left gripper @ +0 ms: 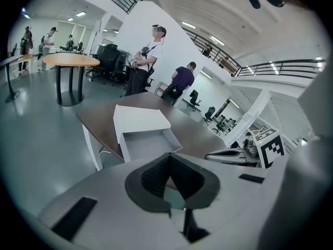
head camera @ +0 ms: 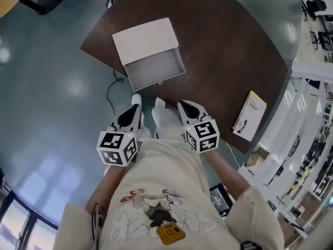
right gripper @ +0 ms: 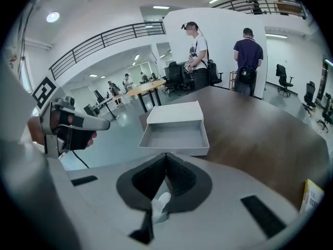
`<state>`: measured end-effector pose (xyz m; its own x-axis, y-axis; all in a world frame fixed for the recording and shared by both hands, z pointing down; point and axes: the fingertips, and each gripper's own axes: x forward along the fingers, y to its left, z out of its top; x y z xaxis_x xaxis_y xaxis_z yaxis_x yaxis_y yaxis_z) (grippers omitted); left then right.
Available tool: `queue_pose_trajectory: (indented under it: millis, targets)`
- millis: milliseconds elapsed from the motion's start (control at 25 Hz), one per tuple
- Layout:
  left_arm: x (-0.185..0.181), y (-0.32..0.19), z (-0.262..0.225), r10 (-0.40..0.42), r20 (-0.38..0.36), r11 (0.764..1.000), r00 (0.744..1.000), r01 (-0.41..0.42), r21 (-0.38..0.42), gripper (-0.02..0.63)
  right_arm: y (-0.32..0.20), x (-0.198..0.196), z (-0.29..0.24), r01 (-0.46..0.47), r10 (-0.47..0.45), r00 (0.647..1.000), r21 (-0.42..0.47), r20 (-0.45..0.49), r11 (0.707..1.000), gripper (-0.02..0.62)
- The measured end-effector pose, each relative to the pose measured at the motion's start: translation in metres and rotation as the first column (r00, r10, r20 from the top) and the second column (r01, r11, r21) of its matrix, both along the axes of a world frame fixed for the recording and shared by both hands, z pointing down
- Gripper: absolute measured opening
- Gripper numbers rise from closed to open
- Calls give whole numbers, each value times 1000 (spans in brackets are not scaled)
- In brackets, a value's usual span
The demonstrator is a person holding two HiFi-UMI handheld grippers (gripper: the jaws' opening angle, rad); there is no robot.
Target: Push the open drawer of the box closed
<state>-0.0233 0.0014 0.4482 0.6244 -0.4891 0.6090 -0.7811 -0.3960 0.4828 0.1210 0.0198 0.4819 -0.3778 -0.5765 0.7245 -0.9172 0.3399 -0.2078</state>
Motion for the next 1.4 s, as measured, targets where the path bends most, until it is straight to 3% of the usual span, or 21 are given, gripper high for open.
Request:
queue_pose_trajectory:
  millis: [520,640,720,840,1040,1160,1400]
  targets:
    - [-6,4,67,-64,198,995,978,79,-66,6,-28,31,44,138,-142,989,-91,-36,986,9]
    - [-6,7,81,-55,255,996,965,71,-52,21,-33,39,54,155,-161,986,-117,-44,981,76]
    - [-4,8,92,-31,284,998,958,47,-51,64,-38,44,61,169,-178,982,-126,-62,977,87]
    - [-7,8,108,-15,316,997,949,38,-67,78,-47,51,70,199,-213,972,-127,-104,972,111]
    - [-9,5,135,-43,328,988,944,89,-126,77,-61,60,91,209,-232,959,-147,-164,967,114]
    - [-8,1,141,-69,331,987,941,114,-117,25,-67,61,102,201,-230,955,-159,-185,966,70]
    - [-3,-9,149,-82,323,985,943,125,-116,18,-76,62,116,203,-238,950,-176,-203,963,58]
